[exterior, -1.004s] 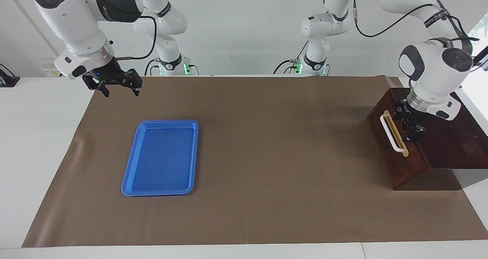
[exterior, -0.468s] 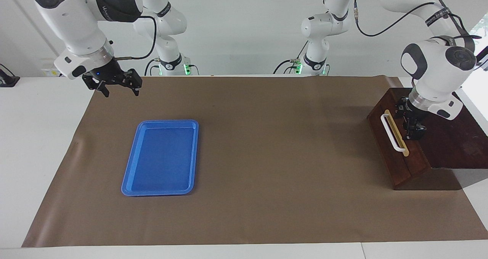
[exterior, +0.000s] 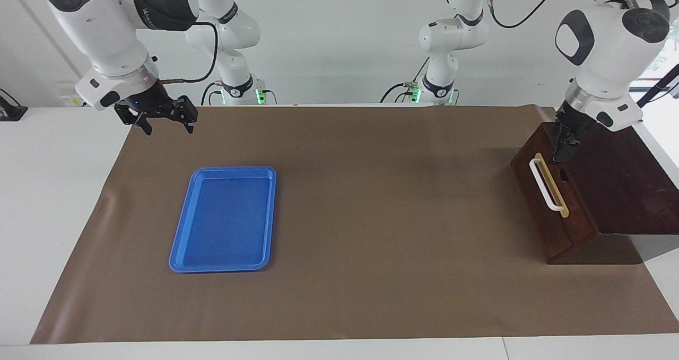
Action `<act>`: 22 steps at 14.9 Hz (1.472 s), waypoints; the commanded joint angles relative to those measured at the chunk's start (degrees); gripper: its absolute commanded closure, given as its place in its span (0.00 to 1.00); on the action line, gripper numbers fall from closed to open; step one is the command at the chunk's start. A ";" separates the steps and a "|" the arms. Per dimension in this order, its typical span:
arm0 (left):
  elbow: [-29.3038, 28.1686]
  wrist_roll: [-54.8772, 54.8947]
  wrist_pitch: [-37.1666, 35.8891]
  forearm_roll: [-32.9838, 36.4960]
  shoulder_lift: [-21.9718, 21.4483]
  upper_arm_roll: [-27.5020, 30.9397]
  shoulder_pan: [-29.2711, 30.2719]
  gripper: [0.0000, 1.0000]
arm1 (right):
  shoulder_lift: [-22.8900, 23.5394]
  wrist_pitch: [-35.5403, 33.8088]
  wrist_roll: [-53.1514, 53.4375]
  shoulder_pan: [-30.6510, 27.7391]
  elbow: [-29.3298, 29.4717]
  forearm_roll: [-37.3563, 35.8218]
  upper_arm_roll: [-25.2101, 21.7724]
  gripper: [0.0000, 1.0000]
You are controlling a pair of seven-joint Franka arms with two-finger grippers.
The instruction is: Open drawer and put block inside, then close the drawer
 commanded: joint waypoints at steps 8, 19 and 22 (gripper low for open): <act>-0.45 47.30 -11.95 -6.72 -2.45 0.82 -3.66 0.00 | -0.67 -0.44 -0.73 -0.38 -0.59 -0.76 0.32 0.00; 5.44 50.57 -14.15 -6.54 -0.60 0.47 -5.15 0.00 | -0.75 -0.44 -0.73 -0.38 -0.59 -0.76 0.32 0.00; 5.44 50.66 -13.45 -6.63 -0.60 0.46 -5.68 0.00 | -0.75 -0.44 -0.73 -0.38 -0.59 -0.76 0.32 0.00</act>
